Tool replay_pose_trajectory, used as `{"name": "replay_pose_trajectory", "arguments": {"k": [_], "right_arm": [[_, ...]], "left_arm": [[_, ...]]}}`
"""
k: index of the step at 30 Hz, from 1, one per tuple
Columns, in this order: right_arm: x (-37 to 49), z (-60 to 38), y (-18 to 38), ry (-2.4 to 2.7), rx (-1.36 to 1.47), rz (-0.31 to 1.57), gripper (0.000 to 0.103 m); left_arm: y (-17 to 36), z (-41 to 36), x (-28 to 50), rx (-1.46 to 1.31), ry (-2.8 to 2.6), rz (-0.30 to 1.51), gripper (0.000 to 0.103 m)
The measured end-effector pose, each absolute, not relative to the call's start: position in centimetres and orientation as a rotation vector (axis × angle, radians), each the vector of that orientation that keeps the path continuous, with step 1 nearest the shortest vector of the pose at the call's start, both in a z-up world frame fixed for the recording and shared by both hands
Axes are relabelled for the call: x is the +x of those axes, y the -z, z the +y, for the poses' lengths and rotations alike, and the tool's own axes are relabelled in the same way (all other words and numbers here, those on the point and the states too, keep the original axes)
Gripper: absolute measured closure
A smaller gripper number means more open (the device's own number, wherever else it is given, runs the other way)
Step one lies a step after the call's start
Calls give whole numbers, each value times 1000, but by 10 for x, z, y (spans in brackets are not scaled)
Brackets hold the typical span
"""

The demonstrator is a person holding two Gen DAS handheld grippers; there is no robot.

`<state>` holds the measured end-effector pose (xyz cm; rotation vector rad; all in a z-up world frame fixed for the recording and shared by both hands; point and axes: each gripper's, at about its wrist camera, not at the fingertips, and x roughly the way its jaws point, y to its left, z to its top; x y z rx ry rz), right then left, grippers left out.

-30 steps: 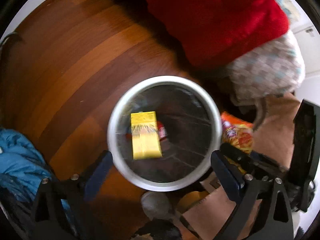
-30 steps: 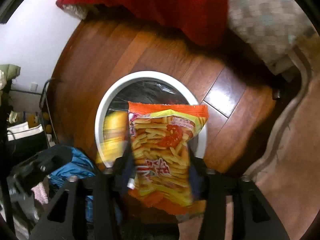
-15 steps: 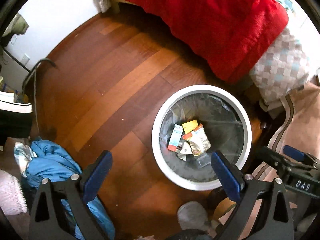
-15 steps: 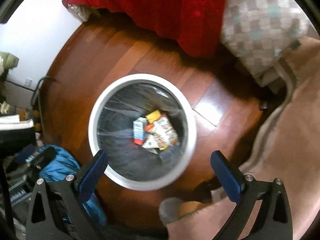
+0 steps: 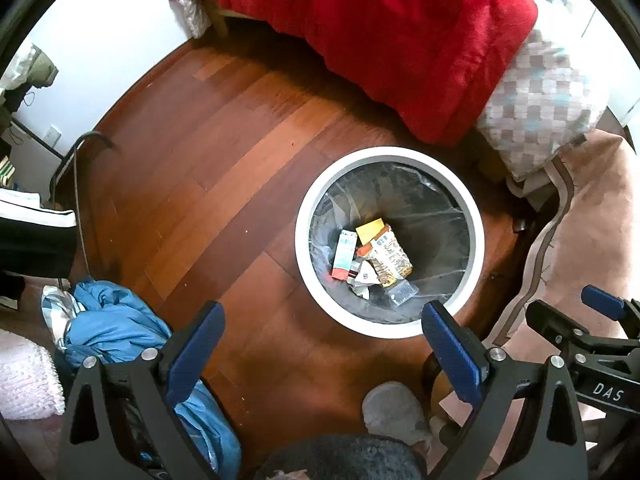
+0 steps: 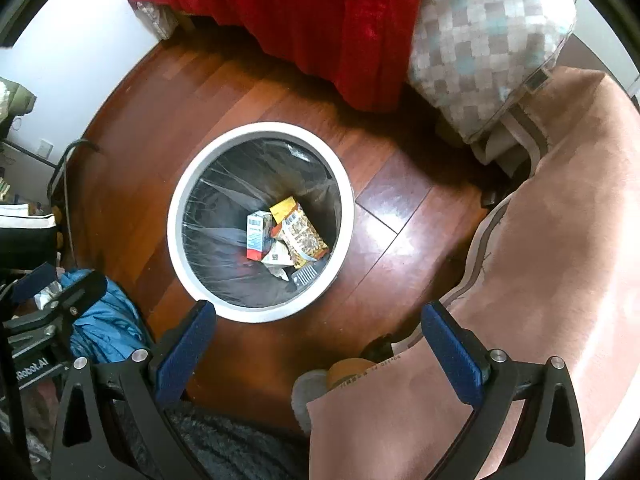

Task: Collect trash
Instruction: 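Carry the box and snack bag to the bin and release both, then move both open tools back toward the table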

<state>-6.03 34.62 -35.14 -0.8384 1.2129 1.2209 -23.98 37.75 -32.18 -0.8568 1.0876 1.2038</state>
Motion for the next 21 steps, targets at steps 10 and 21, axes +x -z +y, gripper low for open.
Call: {"name": "replay_pose_trajectory", "arguments": {"k": [10,21], "right_arm": [[-61,310,286,-1272,-757,1142,0],[-48,244,190,-1358,-561,1063,0]], "left_arm": [[266,341,-240,-788,-1197,1003,3],[186,288,-229,-672,-1164,878,3]]}}
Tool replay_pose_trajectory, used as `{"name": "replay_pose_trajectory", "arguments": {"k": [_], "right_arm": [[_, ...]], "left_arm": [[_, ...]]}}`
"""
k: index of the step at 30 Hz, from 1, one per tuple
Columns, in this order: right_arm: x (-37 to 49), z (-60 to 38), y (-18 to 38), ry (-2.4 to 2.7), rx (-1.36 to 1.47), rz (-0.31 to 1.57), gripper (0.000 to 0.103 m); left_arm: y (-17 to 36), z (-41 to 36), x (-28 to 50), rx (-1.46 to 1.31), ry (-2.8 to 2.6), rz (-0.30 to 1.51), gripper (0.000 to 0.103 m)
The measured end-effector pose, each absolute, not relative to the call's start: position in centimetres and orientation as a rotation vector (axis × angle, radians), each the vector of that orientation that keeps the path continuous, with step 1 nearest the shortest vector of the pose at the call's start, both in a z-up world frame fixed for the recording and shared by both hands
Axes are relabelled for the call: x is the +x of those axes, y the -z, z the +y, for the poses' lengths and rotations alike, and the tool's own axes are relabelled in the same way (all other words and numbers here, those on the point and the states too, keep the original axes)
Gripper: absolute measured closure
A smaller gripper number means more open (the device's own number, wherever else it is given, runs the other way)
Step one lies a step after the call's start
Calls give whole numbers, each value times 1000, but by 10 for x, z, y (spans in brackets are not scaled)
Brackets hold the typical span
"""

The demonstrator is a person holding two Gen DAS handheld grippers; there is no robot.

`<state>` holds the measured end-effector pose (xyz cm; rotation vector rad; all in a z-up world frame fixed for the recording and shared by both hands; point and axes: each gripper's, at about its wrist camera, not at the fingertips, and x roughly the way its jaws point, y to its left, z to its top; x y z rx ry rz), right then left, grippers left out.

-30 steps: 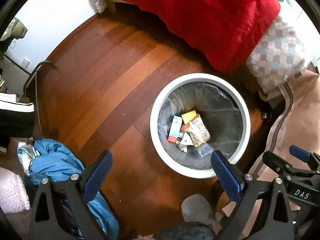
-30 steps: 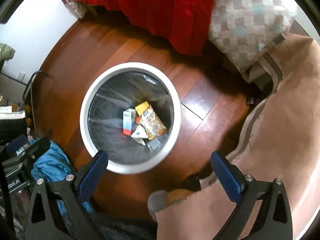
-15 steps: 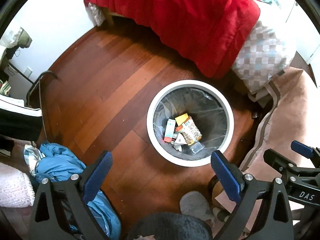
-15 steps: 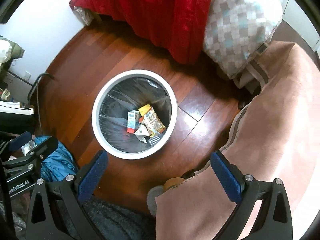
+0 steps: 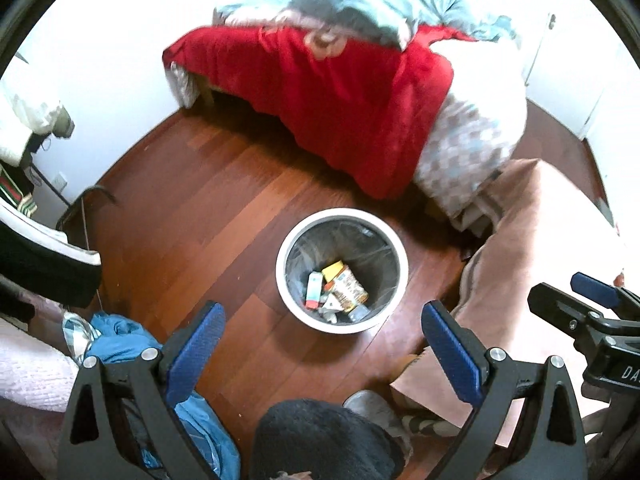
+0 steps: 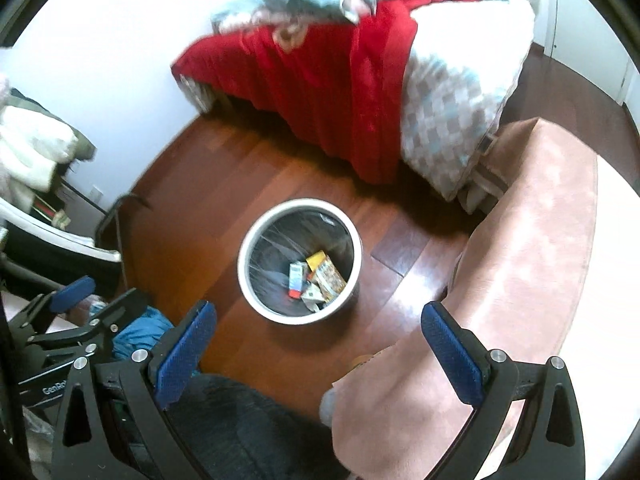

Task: Collect trash
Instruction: 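Move both open tools back toward the table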

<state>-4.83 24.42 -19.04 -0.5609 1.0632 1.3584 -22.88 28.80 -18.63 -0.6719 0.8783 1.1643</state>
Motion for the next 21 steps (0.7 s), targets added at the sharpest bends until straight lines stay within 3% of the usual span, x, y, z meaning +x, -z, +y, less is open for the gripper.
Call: {"name": "replay_pose_trajectory", "arguments": {"k": [10,21], "right_arm": [[8,147,129,-1377,-288,1088,0],[215,13,178,-874,-199,1171,0]], "left_arm": [[141,238,-170,-521,-1137,811,3],[220,186,38,-449,-856,1005,3]]}}
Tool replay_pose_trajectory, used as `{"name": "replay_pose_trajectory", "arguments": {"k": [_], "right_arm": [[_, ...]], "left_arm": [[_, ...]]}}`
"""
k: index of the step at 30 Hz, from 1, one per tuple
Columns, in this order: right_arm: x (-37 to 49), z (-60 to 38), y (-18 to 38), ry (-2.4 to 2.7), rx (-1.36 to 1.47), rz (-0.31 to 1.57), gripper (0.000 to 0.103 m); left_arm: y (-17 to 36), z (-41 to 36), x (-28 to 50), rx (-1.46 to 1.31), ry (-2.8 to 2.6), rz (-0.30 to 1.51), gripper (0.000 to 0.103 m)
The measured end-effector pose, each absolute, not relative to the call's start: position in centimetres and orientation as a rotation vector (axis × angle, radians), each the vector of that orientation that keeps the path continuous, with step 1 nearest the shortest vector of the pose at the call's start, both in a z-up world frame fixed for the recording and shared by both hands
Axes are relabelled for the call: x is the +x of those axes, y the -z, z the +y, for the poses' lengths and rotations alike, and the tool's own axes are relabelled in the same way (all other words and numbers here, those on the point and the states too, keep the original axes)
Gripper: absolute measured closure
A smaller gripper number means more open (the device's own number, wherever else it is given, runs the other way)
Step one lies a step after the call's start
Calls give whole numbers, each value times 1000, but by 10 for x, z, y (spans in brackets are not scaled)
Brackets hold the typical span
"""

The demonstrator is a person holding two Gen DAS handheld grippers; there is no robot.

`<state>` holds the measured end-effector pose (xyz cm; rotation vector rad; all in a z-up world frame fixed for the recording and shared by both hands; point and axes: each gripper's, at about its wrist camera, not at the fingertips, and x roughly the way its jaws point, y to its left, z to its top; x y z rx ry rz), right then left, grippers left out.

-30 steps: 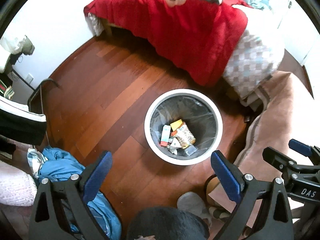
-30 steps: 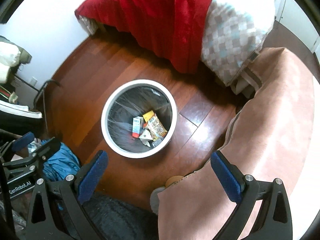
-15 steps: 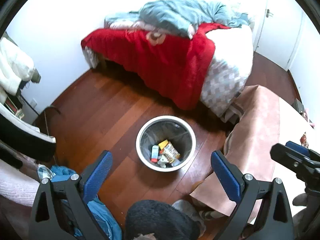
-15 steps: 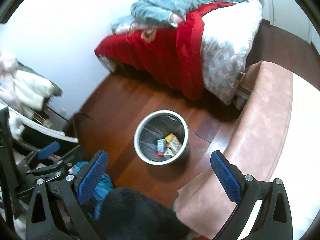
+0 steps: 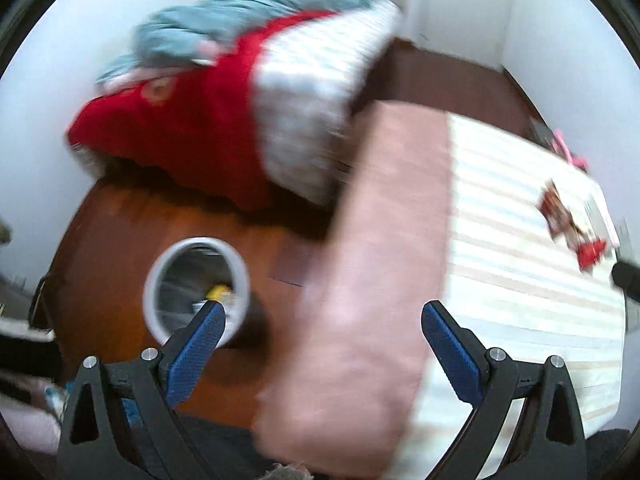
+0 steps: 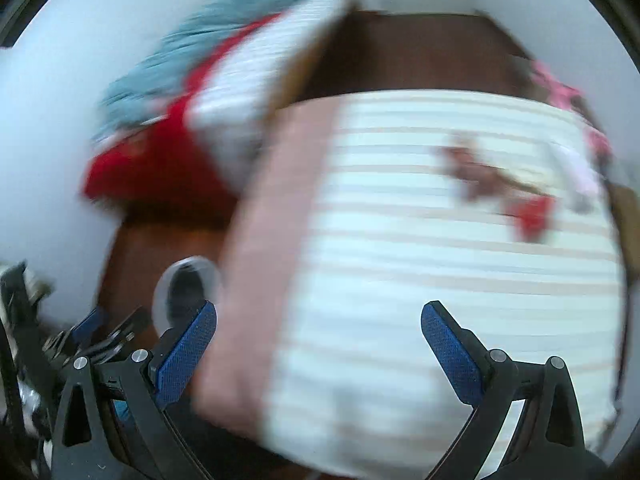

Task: Collect trash
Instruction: 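Move both open tools back toward the table, then grasp the brown snack wrappers with the left tool while the right tool grasps the pink toothpaste box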

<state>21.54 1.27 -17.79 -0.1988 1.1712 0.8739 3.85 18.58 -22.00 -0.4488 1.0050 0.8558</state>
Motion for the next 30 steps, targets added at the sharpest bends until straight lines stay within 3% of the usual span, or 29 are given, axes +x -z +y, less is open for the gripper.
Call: {"name": "replay_pose_trajectory", "arguments": {"k": [9,12,17,18,20,21,23,25,28,30], "right_arm": [[420,-53,230,-562,-228,1218,2],[470,-50,251,-553,-243,1262,33],[521,-44,276,-545,-279,1278,31],[528,-44,278,-533,-304,1266,23],[539,-41,282,-535,-340,1247,23],[544,-40,285,-523,-347,1250,23],[553,-41,287,-520,-343,1252,23],[559,-45,288,-520,-319,1251,23],[567,-47,297,-498,-335,1263,23],[569,-48,305,-492,-342,1282,25]], "left_arm": [[258,152,226,-521,-608,1118,3],[268,146,284,-623,-503,1149,3],[291,140,344,-671,-434,1200,4],[295,138,354,-657,-436,1204,9],[300,136,366,-619,-449,1228,26],[303,134,371,-598,-452,1243,42],[302,132,377,-561,-468,1241,51],[298,130,380,-516,-459,1229,70],[297,128,378,-429,-450,1230,81],[296,128,373,-376,-449,1231,81]]}}
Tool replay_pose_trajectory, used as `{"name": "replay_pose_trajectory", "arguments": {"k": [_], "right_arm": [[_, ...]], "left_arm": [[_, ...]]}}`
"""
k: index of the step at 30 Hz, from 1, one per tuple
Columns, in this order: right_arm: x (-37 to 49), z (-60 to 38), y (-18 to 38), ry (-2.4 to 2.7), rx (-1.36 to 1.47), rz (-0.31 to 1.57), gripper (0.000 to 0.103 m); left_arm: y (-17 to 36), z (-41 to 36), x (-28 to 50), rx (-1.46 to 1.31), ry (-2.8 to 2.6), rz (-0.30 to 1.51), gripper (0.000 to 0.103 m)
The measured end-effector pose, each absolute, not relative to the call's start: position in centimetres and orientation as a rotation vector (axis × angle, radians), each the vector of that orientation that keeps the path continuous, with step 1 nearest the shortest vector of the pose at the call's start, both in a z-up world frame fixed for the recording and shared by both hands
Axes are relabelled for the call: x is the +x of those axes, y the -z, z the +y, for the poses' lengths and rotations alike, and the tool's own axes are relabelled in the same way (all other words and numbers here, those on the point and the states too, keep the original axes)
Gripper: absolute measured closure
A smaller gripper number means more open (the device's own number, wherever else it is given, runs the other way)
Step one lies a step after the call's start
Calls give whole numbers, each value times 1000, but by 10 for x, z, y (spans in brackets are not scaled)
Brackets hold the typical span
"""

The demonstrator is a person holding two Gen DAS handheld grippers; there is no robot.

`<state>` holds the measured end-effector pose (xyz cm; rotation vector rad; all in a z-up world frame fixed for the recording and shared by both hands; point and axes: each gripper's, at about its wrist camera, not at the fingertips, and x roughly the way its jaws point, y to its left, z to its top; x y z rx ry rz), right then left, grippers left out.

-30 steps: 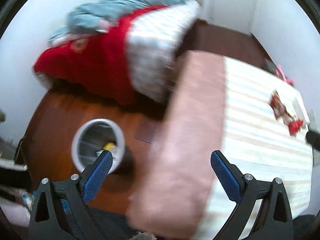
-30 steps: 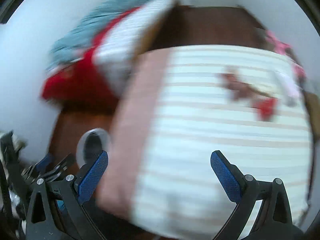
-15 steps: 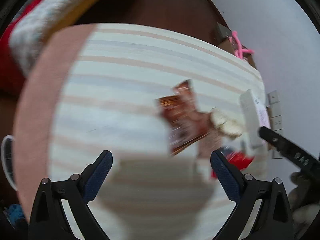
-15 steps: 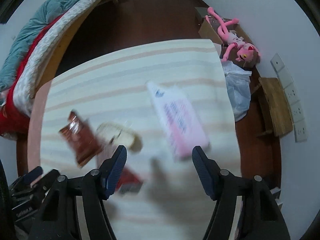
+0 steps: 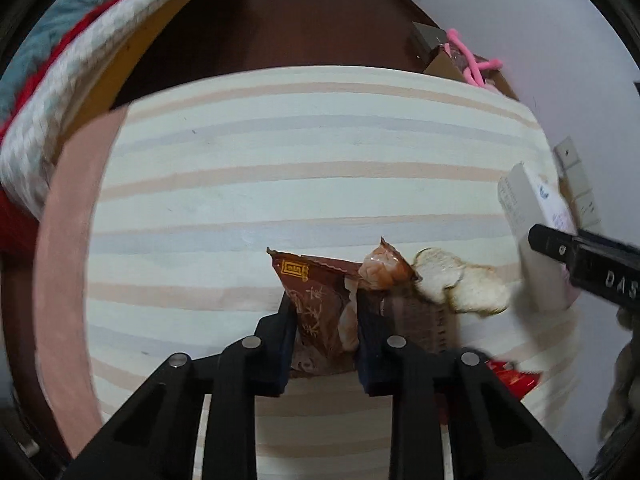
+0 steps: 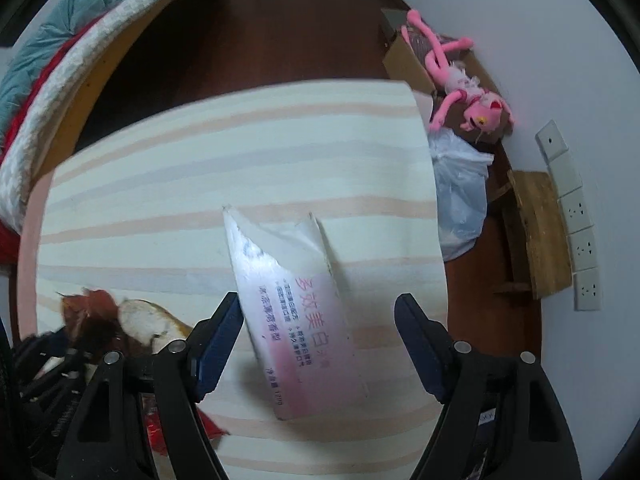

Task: Collect trash
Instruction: 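Grasp the brown snack wrappers with the left tool while the right tool grasps the pink toothpaste box, then carry the wrappers and toothpaste box over the bin and release both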

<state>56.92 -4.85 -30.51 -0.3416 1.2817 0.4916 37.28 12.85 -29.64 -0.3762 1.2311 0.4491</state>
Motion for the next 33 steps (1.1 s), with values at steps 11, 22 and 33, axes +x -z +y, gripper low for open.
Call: {"name": "replay_pose_trajectory", "arguments": {"k": [11,22,33], "right_arm": [[508,-56,311,-551,-412,1361,48],[482,-50,314,-522,-438,1346,45],[437,-74,262,-540,-334,1231,53]], "left_arm": [[306,131,350,-324,-396,1257,82],[302,125,347,-284,-422,1235,83],[248,108,288,-268,-464,1086,87]]}}
